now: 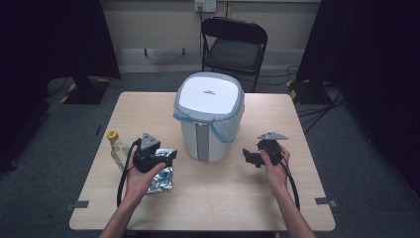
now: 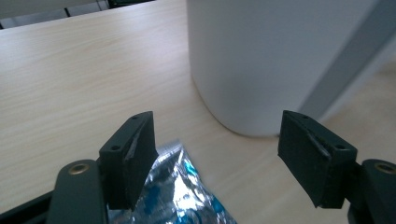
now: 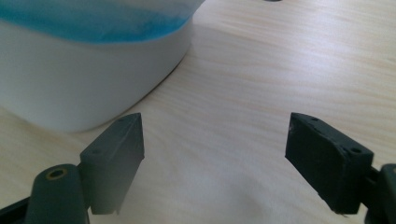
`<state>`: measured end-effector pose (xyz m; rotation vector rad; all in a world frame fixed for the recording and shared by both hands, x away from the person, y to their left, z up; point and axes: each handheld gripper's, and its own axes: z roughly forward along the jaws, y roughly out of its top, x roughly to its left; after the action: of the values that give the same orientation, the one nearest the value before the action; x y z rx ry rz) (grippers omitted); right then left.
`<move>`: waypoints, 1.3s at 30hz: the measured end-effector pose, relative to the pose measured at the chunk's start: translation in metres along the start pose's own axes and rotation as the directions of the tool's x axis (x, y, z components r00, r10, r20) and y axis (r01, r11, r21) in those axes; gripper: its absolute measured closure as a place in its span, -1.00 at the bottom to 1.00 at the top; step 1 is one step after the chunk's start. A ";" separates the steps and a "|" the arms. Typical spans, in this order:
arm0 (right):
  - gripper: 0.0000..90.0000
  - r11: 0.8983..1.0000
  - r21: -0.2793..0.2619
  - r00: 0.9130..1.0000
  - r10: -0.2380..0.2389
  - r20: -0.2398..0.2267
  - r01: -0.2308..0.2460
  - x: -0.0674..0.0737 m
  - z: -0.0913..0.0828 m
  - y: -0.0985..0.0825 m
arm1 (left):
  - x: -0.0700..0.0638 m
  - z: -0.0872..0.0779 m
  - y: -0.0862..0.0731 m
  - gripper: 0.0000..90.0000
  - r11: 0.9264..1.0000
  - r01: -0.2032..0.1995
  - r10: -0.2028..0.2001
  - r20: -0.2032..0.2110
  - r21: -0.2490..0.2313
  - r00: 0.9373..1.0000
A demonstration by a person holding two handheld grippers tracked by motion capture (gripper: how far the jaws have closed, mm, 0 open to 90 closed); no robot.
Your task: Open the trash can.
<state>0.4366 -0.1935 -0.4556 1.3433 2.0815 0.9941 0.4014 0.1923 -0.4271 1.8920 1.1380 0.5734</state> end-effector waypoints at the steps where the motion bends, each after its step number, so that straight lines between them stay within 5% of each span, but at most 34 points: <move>1: -0.59 1.000 0.000 1.000 0.000 0.000 0.000 0.000 0.000 0.000 | 0.000 0.000 0.000 -0.38 1.000 0.000 0.000 0.000 0.000 1.000; 4: -0.59 1.000 -0.007 1.000 -0.013 0.003 0.013 0.003 0.007 0.011 | 0.005 0.015 0.012 -0.36 1.000 -0.001 0.000 -0.029 -0.023 1.000; 6: -0.59 1.000 -0.008 1.000 -0.014 0.008 0.014 0.003 0.011 0.016 | 0.010 0.024 0.017 -0.33 0.998 0.056 -0.056 -0.011 -0.039 0.998; 9: -0.58 1.000 -0.007 1.000 -0.015 0.019 0.015 0.003 0.019 0.023 | 0.012 0.037 0.022 -0.28 0.999 0.009 -0.011 -0.064 -0.039 0.998; 11: -0.58 1.000 -0.011 1.000 -0.002 0.018 0.002 0.002 0.021 0.024 | 0.016 0.042 0.022 -0.21 0.999 0.023 -0.025 -0.064 -0.041 0.998; 12: -0.58 1.000 -0.002 1.000 0.021 0.016 -0.021 0.001 0.028 0.023 | 0.022 0.048 0.022 -0.17 0.997 0.067 -0.068 -0.060 -0.024 0.996; 18: -0.56 0.998 -0.014 0.997 0.054 0.047 -0.053 -0.006 0.042 0.024 | 0.032 0.065 0.019 -0.15 0.997 0.066 -0.069 -0.105 -0.032 0.992; 20: -0.55 0.996 -0.033 0.995 0.080 0.055 -0.079 -0.009 0.046 0.027 | 0.035 0.073 0.020 -0.17 0.997 0.081 -0.081 -0.102 0.000 0.992; 24: -0.55 0.997 -0.036 0.995 0.074 0.065 -0.071 -0.007 0.051 0.029 | 0.040 0.083 0.024 -0.20 0.995 0.101 -0.102 -0.097 -0.015 0.990; 25: -0.55 0.995 -0.052 0.993 0.085 0.083 -0.081 -0.008 0.054 0.032 | 0.041 0.088 0.023 -0.20 0.997 0.068 -0.071 -0.094 -0.027 0.993; 27: -0.55 0.994 -0.060 0.992 0.095 0.086 -0.090 -0.009 0.055 0.033 | 0.041 0.093 0.022 -0.20 0.998 0.055 -0.055 -0.074 0.005 0.996; 28: -0.54 0.990 -0.084 0.987 0.124 0.100 -0.116 -0.012 0.059 0.035 | 0.040 0.101 0.020 -0.20 0.999 0.017 -0.014 -0.079 0.036 0.997; 30: -0.53 0.986 -0.098 0.986 0.143 0.083 -0.134 -0.012 0.064 0.038 | 0.040 0.105 0.021 -0.19 0.999 0.033 -0.031 -0.079 0.032 0.996; 34: -0.49 0.988 -0.101 0.989 0.123 0.076 -0.115 -0.009 0.065 0.041 | 0.039 0.109 0.026 -0.17 0.999 0.050 -0.050 -0.064 -0.009 0.997; 36: -0.48 0.987 -0.125 0.991 0.113 0.067 -0.104 -0.005 0.066 0.044 | 0.039 0.110 0.025 -0.01 0.998 0.057 -0.058 -0.029 -0.028 0.998; 39: -0.21 0.989 -0.135 0.994 0.068 0.090 -0.056 0.002 0.067 0.050 | 0.035 0.110 0.026 0.16 0.999 0.030 -0.030 -0.026 -0.017 0.999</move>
<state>0.5115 -0.1572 -0.4587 1.3672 1.8802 1.0542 0.5104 0.1704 -0.4670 1.8550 1.1726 0.5909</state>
